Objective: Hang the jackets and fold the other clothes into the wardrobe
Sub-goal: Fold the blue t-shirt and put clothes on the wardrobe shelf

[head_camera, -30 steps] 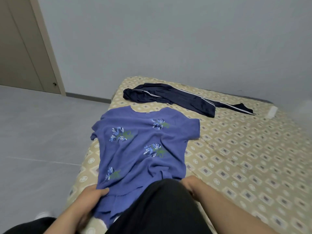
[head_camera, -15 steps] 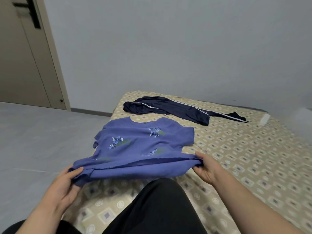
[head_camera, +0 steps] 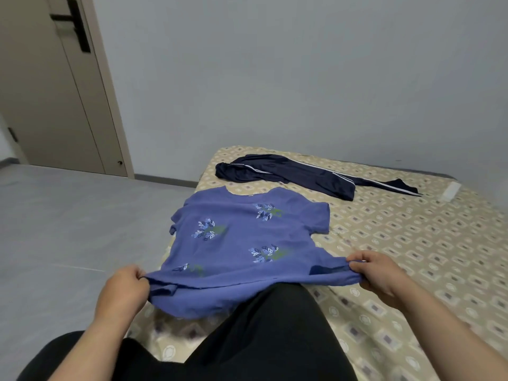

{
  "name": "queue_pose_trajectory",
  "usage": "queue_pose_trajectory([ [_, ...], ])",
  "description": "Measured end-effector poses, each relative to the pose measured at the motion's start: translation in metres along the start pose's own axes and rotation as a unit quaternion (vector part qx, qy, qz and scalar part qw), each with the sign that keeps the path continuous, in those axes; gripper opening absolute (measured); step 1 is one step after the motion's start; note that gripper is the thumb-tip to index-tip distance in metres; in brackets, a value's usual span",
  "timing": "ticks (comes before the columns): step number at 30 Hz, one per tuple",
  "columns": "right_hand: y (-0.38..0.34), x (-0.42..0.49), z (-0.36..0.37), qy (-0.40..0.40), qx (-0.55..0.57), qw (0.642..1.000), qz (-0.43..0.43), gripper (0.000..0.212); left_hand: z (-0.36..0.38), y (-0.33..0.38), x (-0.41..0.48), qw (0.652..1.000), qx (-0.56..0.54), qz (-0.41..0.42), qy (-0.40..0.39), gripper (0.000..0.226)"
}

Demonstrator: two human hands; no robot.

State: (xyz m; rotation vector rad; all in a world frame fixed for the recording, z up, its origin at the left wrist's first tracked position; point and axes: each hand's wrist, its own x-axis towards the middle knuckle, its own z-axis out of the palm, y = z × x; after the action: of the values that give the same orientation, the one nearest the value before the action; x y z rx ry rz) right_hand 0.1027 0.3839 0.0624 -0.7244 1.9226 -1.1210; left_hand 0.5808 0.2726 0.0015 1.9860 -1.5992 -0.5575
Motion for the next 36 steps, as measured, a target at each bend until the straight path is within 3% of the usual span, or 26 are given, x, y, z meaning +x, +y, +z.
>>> queue_pose_trajectory([
  [3, 0.003, -0.003, 0.003, 0.037, -0.066, 0.996, -0.043, 0.022, 0.005, -0.005, 0.003, 1.0, 0.0, -0.007, 0.005, 0.024],
  [5, 0.003, -0.004, 0.005, 0.057, -0.09, 0.992, -0.06, 0.025, 0.008, -0.005, 0.003, 0.992, -0.122, -0.036, 0.002, 0.023],
  [9, 0.001, -0.012, 0.013, 0.022, -0.065, 0.995, -0.071, 0.025, 0.006, 0.0, 0.003, 0.882, -0.447, -0.148, -0.031, 0.025],
  [15, -0.005, -0.017, 0.02, -0.077, 0.059, 0.995, -0.038, 0.015, -0.008, 0.008, 0.004, 0.805, -0.576, -0.14, -0.019, 0.031],
  [19, -0.014, -0.016, 0.019, -0.047, 0.139, 0.989, -0.023, 0.03, -0.019, 0.012, 0.005, 0.695, -0.705, -0.122, -0.072, 0.046],
  [21, -0.017, -0.014, 0.015, -0.014, 0.131, 0.991, -0.02, 0.03, -0.023, 0.008, 0.009, 0.657, -0.735, -0.153, -0.068, 0.039],
  [23, -0.016, -0.014, 0.011, 0.005, 0.021, 1.0, -0.019, 0.027, -0.024, 0.006, 0.011, 0.656, -0.731, -0.173, -0.069, 0.029],
  [24, -0.014, -0.014, 0.009, 0.008, -0.088, 0.996, -0.025, 0.025, -0.023, 0.006, 0.01, 0.663, -0.725, -0.172, -0.078, 0.029],
  [26, -0.008, -0.015, 0.011, -0.028, -0.336, 0.941, -0.031, 0.017, -0.02, 0.011, 0.006, 0.683, -0.707, -0.159, -0.093, 0.03],
  [28, -0.005, -0.022, 0.026, -0.08, -0.467, 0.88, -0.029, 0.016, -0.017, 0.019, 0.001, 0.713, -0.679, -0.142, -0.102, 0.029],
  [32, -0.015, -0.037, 0.087, -0.112, -0.41, 0.888, -0.175, 0.015, -0.008, 0.037, -0.008, 0.765, -0.625, -0.115, -0.109, 0.025],
  [36, -0.033, -0.052, 0.172, -0.211, -0.4, 0.849, -0.274, 0.018, -0.001, 0.047, -0.018, 0.813, -0.566, -0.091, -0.102, 0.026],
])
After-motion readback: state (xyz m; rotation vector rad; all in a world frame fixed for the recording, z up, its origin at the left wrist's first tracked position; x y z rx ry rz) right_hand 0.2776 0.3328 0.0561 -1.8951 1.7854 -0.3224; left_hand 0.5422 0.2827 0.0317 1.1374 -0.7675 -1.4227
